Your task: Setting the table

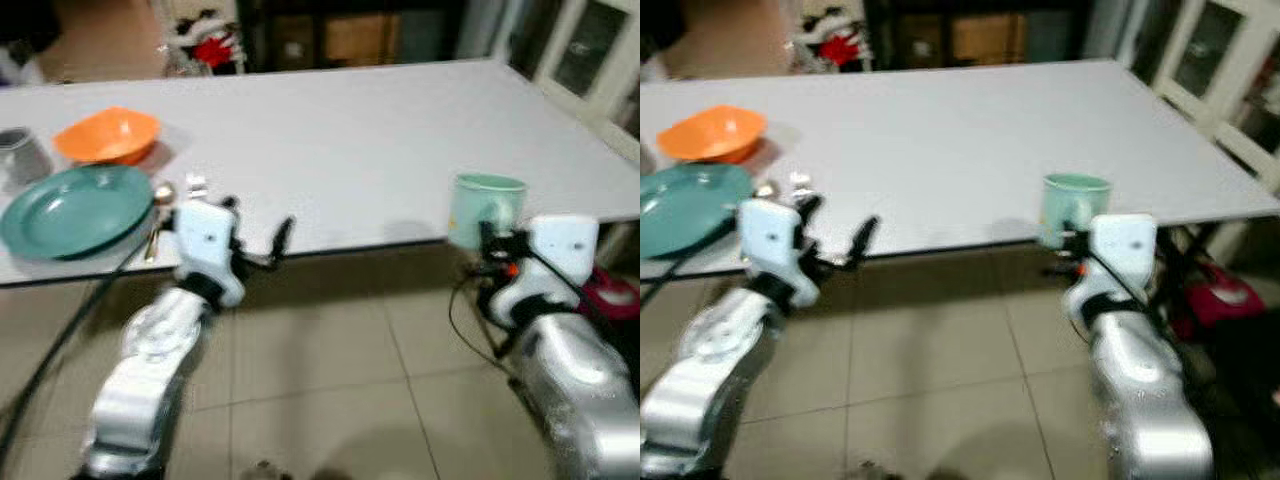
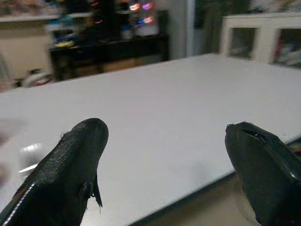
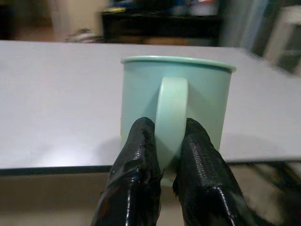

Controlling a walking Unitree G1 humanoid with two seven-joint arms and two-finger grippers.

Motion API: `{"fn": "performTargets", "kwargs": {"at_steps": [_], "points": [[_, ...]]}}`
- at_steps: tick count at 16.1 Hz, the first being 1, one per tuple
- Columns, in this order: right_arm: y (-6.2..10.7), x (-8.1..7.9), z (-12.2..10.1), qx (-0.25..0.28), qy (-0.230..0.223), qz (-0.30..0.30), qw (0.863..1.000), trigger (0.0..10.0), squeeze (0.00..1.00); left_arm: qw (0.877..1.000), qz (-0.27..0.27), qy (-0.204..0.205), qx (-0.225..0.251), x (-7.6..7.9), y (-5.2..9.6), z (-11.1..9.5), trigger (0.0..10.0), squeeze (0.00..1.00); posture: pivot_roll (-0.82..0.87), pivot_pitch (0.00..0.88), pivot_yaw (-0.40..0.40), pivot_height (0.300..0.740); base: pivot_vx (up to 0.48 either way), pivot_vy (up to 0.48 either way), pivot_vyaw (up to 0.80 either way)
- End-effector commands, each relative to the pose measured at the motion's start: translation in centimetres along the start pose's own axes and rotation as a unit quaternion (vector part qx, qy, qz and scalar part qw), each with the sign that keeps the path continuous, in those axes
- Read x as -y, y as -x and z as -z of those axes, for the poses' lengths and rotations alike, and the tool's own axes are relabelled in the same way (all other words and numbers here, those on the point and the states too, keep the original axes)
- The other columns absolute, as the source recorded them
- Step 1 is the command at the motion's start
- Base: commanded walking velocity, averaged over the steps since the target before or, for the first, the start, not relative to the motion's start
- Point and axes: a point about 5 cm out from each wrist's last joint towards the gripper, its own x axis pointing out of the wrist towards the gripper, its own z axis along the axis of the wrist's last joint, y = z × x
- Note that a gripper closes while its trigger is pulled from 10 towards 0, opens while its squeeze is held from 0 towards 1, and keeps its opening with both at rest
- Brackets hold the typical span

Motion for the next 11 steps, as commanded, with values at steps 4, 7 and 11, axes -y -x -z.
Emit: {"fn": "performTargets", "kwargs": {"at_steps": [4, 7, 11], "points": [[0.08, 0.23, -0.28, 0.012, 0.003, -0.001, 1.0, 10.0, 0.0, 1.0, 0.0, -0.002, -0.001, 0.07, -0.24, -0.11, 10.0, 0.0, 0.0, 0.057, 0.02, 0.74, 0.322, 0.0, 0.0], [0.05, -0.12, -0.18, 0.012, 0.0, -0.014, 1.0, 10.0, 0.0, 1.0, 0.001, -0.002, -0.001, 0.04, -0.19, -0.16, 10.0, 0.0, 0.0, 0.059, 0.021, 0.74, 0.324, 0.0, 0.0], [-0.09, -0.37, 0.07, 0.009, 0.016, -0.019, 1.0, 10.0, 0.0, 1.0, 0.003, -0.004, -0.002, 0.03, -0.09, -0.22, 10.0, 0.0, 0.01, 0.065, 0.022, 0.74, 0.31, 0.0, 0.0]]}}
